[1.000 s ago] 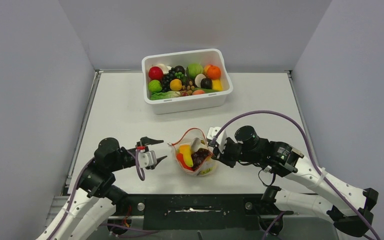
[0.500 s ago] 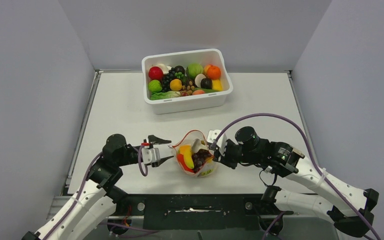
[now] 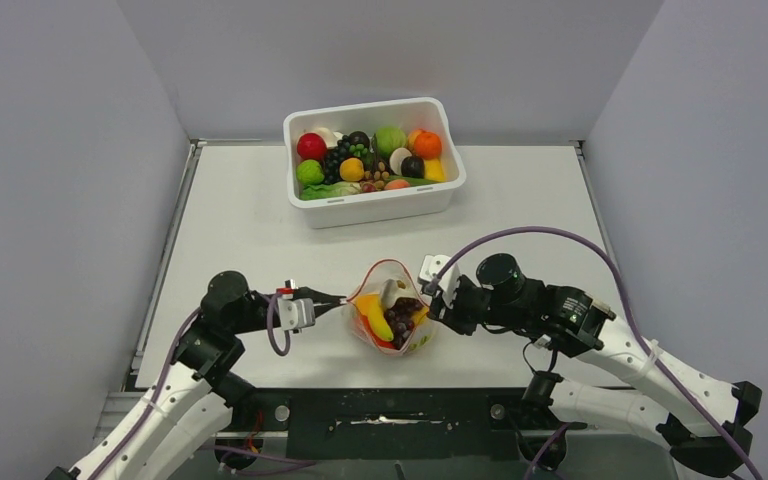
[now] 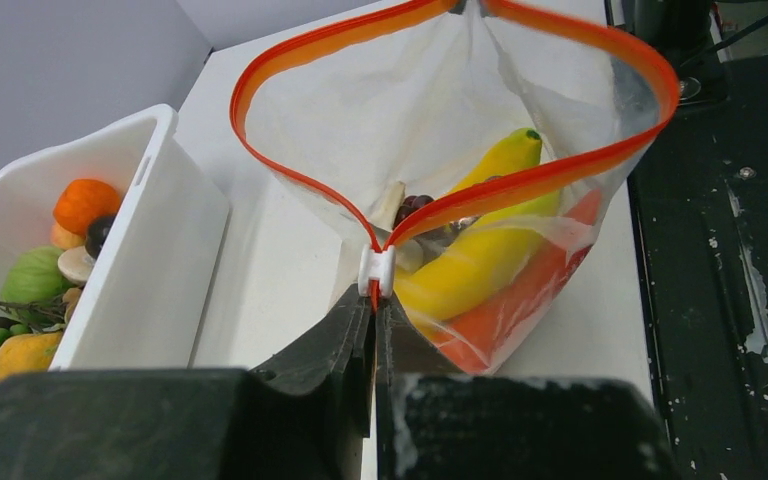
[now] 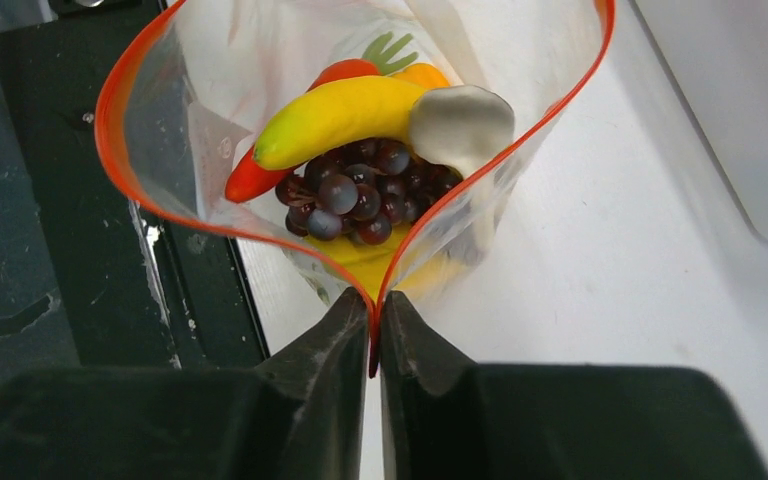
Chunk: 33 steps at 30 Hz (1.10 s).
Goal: Place the food in the zip-top bag and seal the zipper
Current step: Zip the zipper food storage bag at the center of the board.
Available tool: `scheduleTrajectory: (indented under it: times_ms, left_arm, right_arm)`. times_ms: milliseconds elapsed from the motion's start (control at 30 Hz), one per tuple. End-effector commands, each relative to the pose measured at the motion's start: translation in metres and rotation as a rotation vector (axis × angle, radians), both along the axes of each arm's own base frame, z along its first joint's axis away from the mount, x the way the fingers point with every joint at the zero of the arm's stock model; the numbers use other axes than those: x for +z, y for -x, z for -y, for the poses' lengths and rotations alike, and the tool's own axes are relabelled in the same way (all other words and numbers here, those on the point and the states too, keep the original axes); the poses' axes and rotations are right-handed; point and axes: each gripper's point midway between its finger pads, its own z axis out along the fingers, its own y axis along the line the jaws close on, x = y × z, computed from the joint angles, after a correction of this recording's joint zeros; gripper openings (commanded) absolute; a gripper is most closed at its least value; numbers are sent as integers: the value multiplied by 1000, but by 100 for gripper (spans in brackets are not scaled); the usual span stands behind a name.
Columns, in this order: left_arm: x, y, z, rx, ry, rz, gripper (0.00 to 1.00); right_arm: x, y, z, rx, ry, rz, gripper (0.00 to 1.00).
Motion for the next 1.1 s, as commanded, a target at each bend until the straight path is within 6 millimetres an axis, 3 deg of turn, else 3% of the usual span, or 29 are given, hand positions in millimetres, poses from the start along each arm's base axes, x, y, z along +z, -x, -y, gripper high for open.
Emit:
scheduleTrajectory:
  times_ms: [0, 100, 167, 533, 867, 1067]
  left_arm:
    - [19, 10, 0, -30, 72, 35, 0]
    - [23, 13, -2, -17, 102, 50, 0]
    - [27, 15, -4, -14, 114, 62, 0]
    - [24, 16, -4, -8, 119, 21, 0]
    - [26, 19, -1, -30, 132, -13, 0]
    - [29, 20, -2, -31, 137, -2, 0]
  right_arm:
    - [52, -17, -8, -86, -168, 100, 30]
    - [67, -17, -13, -87, -217, 104, 46]
    - [74, -19, -19, -78, -241, 113, 49]
    - [102, -22, -77, 91, -333, 177, 42]
    - [84, -4, -131, 248, -249, 252, 38]
    - [76, 3, -147, 298, -211, 275, 34]
